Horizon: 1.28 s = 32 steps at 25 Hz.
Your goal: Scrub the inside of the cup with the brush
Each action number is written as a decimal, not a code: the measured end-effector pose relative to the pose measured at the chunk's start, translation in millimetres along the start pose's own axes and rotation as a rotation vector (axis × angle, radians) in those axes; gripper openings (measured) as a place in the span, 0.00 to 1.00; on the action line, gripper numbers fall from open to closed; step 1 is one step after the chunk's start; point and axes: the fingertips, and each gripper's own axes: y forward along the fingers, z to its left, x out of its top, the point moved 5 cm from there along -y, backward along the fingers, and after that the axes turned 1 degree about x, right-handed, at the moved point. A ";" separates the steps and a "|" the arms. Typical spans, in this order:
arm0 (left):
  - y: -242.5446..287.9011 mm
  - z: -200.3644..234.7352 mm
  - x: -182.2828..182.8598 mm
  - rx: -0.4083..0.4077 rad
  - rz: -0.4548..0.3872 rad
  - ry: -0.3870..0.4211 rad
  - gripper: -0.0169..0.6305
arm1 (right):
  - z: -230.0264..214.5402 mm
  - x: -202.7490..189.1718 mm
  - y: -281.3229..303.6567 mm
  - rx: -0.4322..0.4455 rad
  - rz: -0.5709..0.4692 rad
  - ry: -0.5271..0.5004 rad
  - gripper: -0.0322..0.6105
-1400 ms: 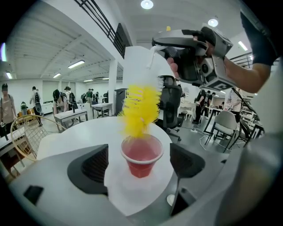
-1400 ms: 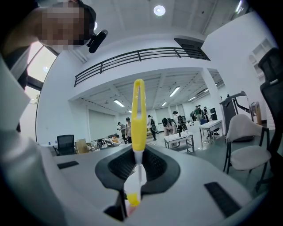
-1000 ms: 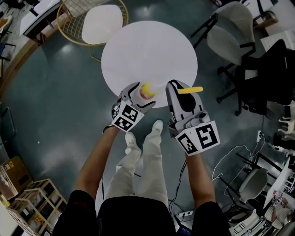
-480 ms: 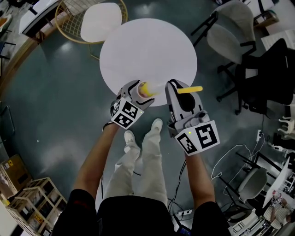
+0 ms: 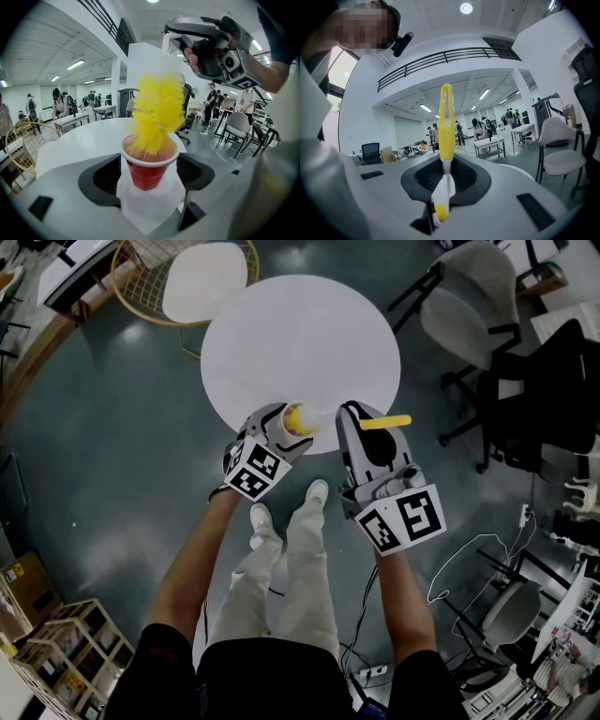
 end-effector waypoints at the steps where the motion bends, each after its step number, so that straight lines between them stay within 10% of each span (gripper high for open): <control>1: -0.1 0.0 0.1 0.002 0.001 0.002 0.61 | 0.3 -0.4 -0.3 0.001 0.001 0.000 0.12; 32: 0.7 -4.6 0.4 0.007 0.010 0.036 0.50 | -3.1 -39.6 9.3 0.021 0.096 -0.014 0.12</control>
